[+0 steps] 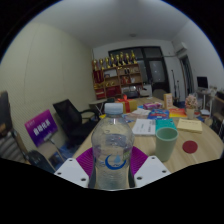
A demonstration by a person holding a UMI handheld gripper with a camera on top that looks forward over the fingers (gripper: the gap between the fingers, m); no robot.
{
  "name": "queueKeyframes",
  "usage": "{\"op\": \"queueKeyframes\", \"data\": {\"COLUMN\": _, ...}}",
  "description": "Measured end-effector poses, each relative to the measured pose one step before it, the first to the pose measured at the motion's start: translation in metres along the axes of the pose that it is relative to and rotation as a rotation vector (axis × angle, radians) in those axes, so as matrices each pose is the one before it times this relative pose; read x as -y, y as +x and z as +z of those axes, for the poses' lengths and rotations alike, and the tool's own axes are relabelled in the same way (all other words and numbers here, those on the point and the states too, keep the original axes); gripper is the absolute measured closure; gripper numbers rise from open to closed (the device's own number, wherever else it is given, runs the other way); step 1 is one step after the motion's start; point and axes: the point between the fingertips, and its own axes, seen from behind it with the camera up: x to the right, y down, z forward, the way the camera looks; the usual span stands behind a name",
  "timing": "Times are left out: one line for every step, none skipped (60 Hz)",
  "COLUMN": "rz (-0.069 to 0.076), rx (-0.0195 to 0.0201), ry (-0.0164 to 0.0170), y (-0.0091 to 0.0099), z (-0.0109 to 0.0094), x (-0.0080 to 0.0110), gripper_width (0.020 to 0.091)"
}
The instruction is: Pour water
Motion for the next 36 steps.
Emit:
{"op": "queueKeyframes", "data": {"rz": 0.0205, "rx": 0.01330, "ry": 0.00496, "y": -0.00186, "z": 0.00129, "x": 0.00870, "gripper_width": 0.0653}}
{"op": "queueKeyframes", "data": {"rz": 0.0235, "rx": 0.01746, "ry": 0.00936, "y": 0.00484, "z": 0.00225, "x": 0.00795, "gripper_width": 0.0652}}
{"op": "queueKeyframes", "data": {"rz": 0.0350, "rx": 0.00382, "ry": 0.00983, "y": -0.00760, "z": 0.00026, "x": 0.01254, "gripper_width": 0.0651}}
{"op": "queueKeyframes", "data": {"rz": 0.0385, "rx": 0.01637, "ry": 0.01283, "y": 0.00567, "z": 0.00227, "x": 0.00985, "gripper_width": 0.0652}}
{"op": "queueKeyframes", "data": {"rz": 0.0463, "rx": 0.01165, "ry": 0.01126, "y": -0.00085, "z": 0.00129, "x": 0.01129, "gripper_width": 0.0649}}
{"op": "queueKeyframes", "data": {"rz": 0.0507, "rx": 0.01497, "ry": 0.00902, "y": -0.00172, "z": 0.00145, "x": 0.01060, "gripper_width": 0.0652}}
{"op": "queueKeyframes", "data": {"rz": 0.0565, "rx": 0.01204, "ry": 0.00706, "y": -0.00847, "z": 0.00083, "x": 0.01066, "gripper_width": 0.0651}}
{"op": "queueKeyframes", "data": {"rz": 0.0597, "rx": 0.01894, "ry": 0.00620, "y": -0.00240, "z": 0.00169, "x": 0.00989, "gripper_width": 0.0651}}
{"op": "queueKeyframes", "data": {"rz": 0.0643, "rx": 0.01418, "ry": 0.01063, "y": -0.00696, "z": 0.00285, "x": 0.00813, "gripper_width": 0.0652}}
{"op": "queueKeyframes", "data": {"rz": 0.0623, "rx": 0.03092, "ry": 0.00914, "y": 0.01635, "z": 0.01183, "x": 0.00886, "gripper_width": 0.0652}}
{"op": "queueKeyframes", "data": {"rz": 0.0691, "rx": 0.01443, "ry": 0.00775, "y": -0.00057, "z": 0.00167, "x": 0.00875, "gripper_width": 0.0650}}
{"op": "queueKeyframes", "data": {"rz": 0.0706, "rx": 0.01390, "ry": 0.00570, "y": 0.00008, "z": 0.00173, "x": 0.00847, "gripper_width": 0.0650}}
{"op": "queueKeyframes", "data": {"rz": 0.0729, "rx": 0.01172, "ry": 0.00368, "y": 0.00095, "z": 0.00208, "x": 0.00722, "gripper_width": 0.0651}}
{"op": "queueKeyframes", "data": {"rz": 0.0765, "rx": -0.00353, "ry": 0.00520, "y": -0.01956, "z": -0.01133, "x": -0.00070, "gripper_width": 0.0651}}
{"op": "queueKeyframes", "data": {"rz": 0.0732, "rx": 0.02236, "ry": 0.00245, "y": 0.01124, "z": 0.01036, "x": 0.00551, "gripper_width": 0.0652}}
{"op": "queueKeyframes", "data": {"rz": 0.0779, "rx": 0.00925, "ry": -0.00371, "y": 0.00143, "z": 0.00134, "x": 0.00291, "gripper_width": 0.0654}}
{"op": "queueKeyframes", "data": {"rz": 0.0813, "rx": 0.00827, "ry": -0.00463, "y": 0.00236, "z": 0.00129, "x": 0.00297, "gripper_width": 0.0652}}
{"op": "queueKeyframes", "data": {"rz": 0.0849, "rx": 0.00782, "ry": -0.00440, "y": 0.00290, "z": 0.00103, "x": 0.00289, "gripper_width": 0.0651}}
{"op": "queueKeyframes", "data": {"rz": 0.0862, "rx": 0.00871, "ry": -0.00467, "y": 0.00287, "z": 0.00071, "x": 0.00349, "gripper_width": 0.0652}}
{"op": "queueKeyframes", "data": {"rz": 0.0864, "rx": 0.01193, "ry": -0.00588, "y": 0.00424, "z": 0.00203, "x": 0.00340, "gripper_width": 0.0654}}
{"op": "queueKeyframes", "data": {"rz": 0.0853, "rx": 0.01293, "ry": -0.00733, "y": 0.00302, "z": 0.00065, "x": 0.00263, "gripper_width": 0.0655}}
{"op": "queueKeyframes", "data": {"rz": 0.0831, "rx": 0.01209, "ry": -0.00796, "y": 0.00329, "z": 0.00035, "x": 0.00186, "gripper_width": 0.0653}}
{"op": "queueKeyframes", "data": {"rz": 0.0794, "rx": 0.01318, "ry": -0.00822, "y": 0.00226, "z": -0.00074, "x": 0.00313, "gripper_width": 0.0654}}
{"op": "queueKeyframes", "data": {"rz": 0.0797, "rx": -0.01279, "ry": 0.00919, "y": -0.00456, "z": 0.00123, "x": -0.01157, "gripper_width": 0.0652}}
{"op": "queueKeyframes", "data": {"rz": 0.0617, "rx": 0.02273, "ry": -0.01445, "y": 0.01339, "z": 0.00882, "x": 0.01318, "gripper_width": 0.0649}}
{"op": "queueKeyframes", "data": {"rz": 0.0620, "rx": 0.00432, "ry": -0.00323, "y": 0.00385, "z": -0.00094, "x": 0.00201, "gripper_width": 0.0654}}
{"op": "queueKeyframes", "data": {"rz": 0.0548, "rx": 0.00401, "ry": -0.00275, "y": 0.00344, "z": -0.00119, "x": 0.00177, "gripper_width": 0.0655}}
{"op": "queueKeyframes", "data": {"rz": 0.0439, "rx": 0.00488, "ry": -0.00248, "y": 0.00286, "z": -0.00160, "x": 0.00124, "gripper_width": 0.0653}}
{"op": "queueKeyframes", "data": {"rz": 0.0349, "rx": 0.00089, "ry": -0.00086, "y": -0.00587, "z": -0.01598, "x": -0.01218, "gripper_width": 0.0651}}
{"op": "queueKeyframes", "data": {"rz": 0.0271, "rx": 0.00644, "ry": -0.00216, "y": 0.00273, "z": -0.00104, "x": 0.00130, "gripper_width": 0.0653}}
{"op": "queueKeyframes", "data": {"rz": 0.0242, "rx": 0.00849, "ry": 0.00061, "y": 0.00145, "z": 0.01641, "x": 0.01024, "gripper_width": 0.0653}}
{"op": "queueKeyframes", "data": {"rz": 0.0189, "rx": 0.00786, "ry": 0.00133, "y": -0.00038, "z": -0.00221, "x": 0.00001, "gripper_width": 0.0654}}
{"op": "queueKeyframes", "data": {"rz": 0.0184, "rx": 0.00769, "ry": 0.00367, "y": -0.00049, "z": -0.00188, "x": 0.00083, "gripper_width": 0.0654}}
{"op": "queueKeyframes", "data": {"rz": 0.0174, "rx": 0.00834, "ry": 0.00410, "y": -0.00068, "z": -0.00200, "x": 0.00080, "gripper_width": 0.0652}}
{"op": "queueKeyframes", "data": {"rz": 0.0182, "rx": 0.00808, "ry": 0.00319, "y": -0.00091, "z": -0.00190, "x": -0.00017, "gripper_width": 0.0652}}
{"op": "queueKeyframes", "data": {"rz": 0.0207, "rx": 0.00531, "ry": 0.00410, "y": -0.00155, "z": -0.00298, "x": 0.00107, "gripper_width": 0.0653}}
